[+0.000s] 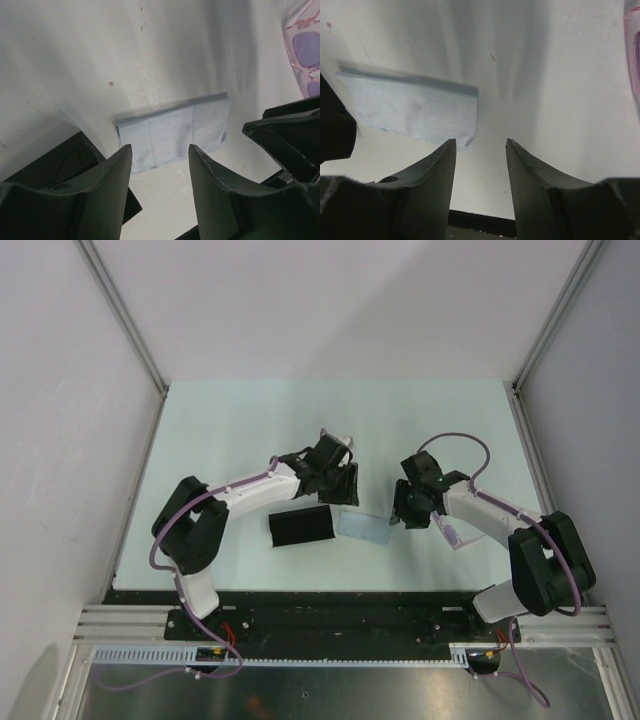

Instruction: Organize the sunglasses

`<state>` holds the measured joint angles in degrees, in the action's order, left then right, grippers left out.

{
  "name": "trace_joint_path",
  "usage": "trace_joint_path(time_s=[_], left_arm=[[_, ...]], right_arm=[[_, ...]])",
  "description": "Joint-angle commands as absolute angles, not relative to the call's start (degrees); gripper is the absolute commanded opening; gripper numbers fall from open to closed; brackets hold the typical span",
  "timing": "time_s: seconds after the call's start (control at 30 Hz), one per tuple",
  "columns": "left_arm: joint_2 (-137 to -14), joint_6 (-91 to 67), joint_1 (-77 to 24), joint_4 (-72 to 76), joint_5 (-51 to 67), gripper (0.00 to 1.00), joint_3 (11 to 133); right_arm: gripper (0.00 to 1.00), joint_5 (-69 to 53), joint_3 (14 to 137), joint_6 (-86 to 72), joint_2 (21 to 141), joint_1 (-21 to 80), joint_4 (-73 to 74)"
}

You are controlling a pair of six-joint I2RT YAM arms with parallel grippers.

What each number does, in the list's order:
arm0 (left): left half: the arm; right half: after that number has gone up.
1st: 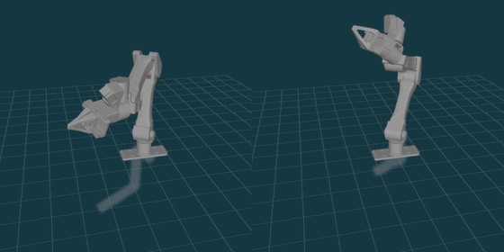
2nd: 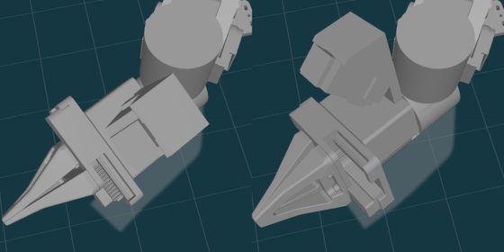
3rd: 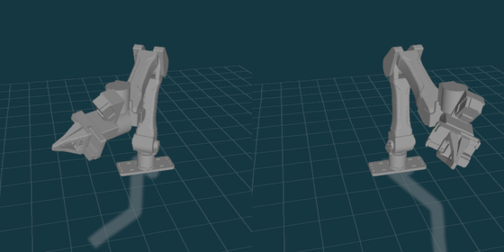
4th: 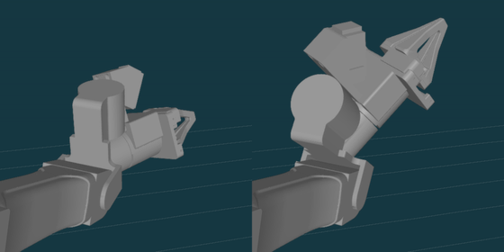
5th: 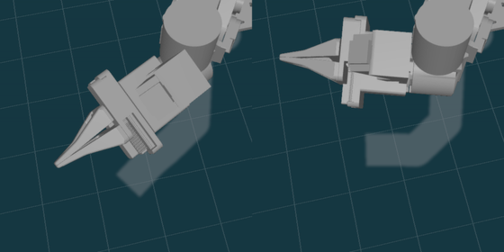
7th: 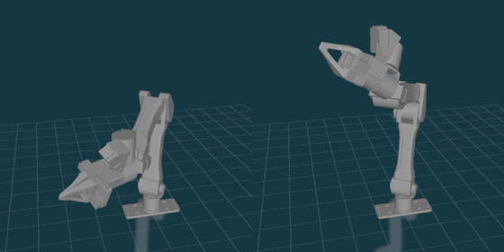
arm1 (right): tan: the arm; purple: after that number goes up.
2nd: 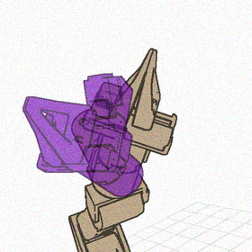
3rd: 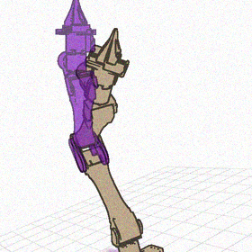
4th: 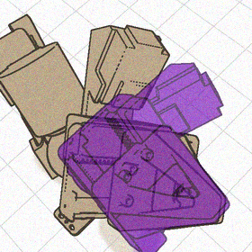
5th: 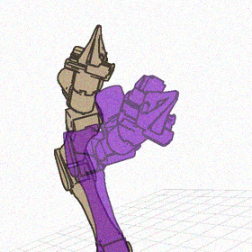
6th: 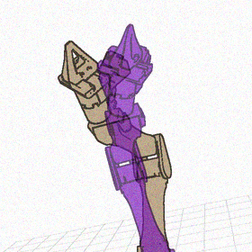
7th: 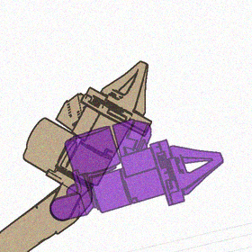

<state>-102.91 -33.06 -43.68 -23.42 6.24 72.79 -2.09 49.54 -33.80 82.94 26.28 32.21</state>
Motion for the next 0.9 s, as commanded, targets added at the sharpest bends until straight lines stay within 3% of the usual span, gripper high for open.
trace_joint_path(time_s=[0.0,0.67,0.87], left_arm=[[-103.9,-36.0,-44.5,-22.1,6.2,0.54,70.8],[-107.8,-39.5,-45.9,-22.4,0.1,0.52,68.2],[-107.8,-40.3,-46.0,-26.0,-6.4,0.52,68.5]], right_arm=[[0.49,-1.1,49.6,-35.9,83.9,26.5,31.2],[0.49,-0.7,48.3,-39.3,86.0,26.5,29.6],[0.48,-1.0,48.3,-39.6,86.6,26.6,29.0]])
